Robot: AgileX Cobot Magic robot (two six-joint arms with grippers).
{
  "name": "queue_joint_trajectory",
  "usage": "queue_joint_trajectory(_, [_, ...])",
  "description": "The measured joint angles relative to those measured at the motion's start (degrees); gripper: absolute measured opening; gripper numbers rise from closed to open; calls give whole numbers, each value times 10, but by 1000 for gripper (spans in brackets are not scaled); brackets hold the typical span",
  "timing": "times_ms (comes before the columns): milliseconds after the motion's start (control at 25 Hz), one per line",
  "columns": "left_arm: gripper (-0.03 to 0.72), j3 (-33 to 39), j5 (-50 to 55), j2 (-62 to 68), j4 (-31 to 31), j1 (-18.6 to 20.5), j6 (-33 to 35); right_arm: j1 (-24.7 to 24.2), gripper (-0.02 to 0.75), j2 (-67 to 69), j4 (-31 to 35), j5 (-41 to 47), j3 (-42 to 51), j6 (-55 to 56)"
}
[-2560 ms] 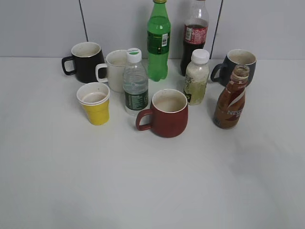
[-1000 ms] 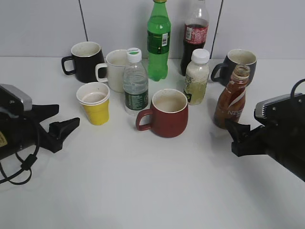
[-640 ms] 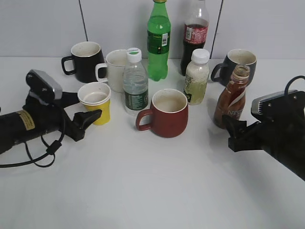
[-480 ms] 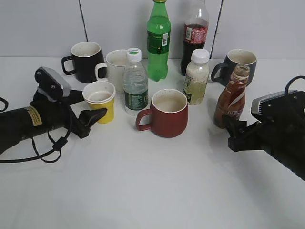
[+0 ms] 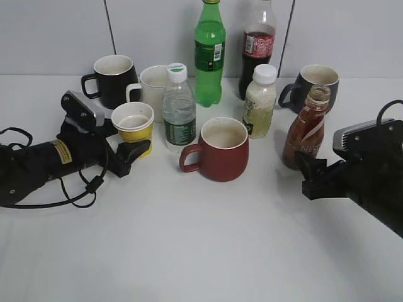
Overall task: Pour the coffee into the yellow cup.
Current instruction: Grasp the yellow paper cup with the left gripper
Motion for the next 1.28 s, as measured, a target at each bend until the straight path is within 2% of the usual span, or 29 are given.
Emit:
queue_joint_trajectory(520, [591,-60,-25,58,0,-17,-1,0,587,0,11,0,0,0])
queue_joint_trajectory(840, [580,-78,-25,63,-26,-24,-1,0,585,0,12,0,0,0])
queue_joint_trajectory(1120, [403,-78,-25,63,-29,-24,-1,0,585,0,12,0,0,0])
queue_joint_trajectory(1200, [363,-74,-28,62,-29,-24,-2,0,585,0,12,0,-4,0])
queue_joint_trajectory(1280, [356,-62,-30,55,-30,-24,-2,0,585,0,12,0,-11,0])
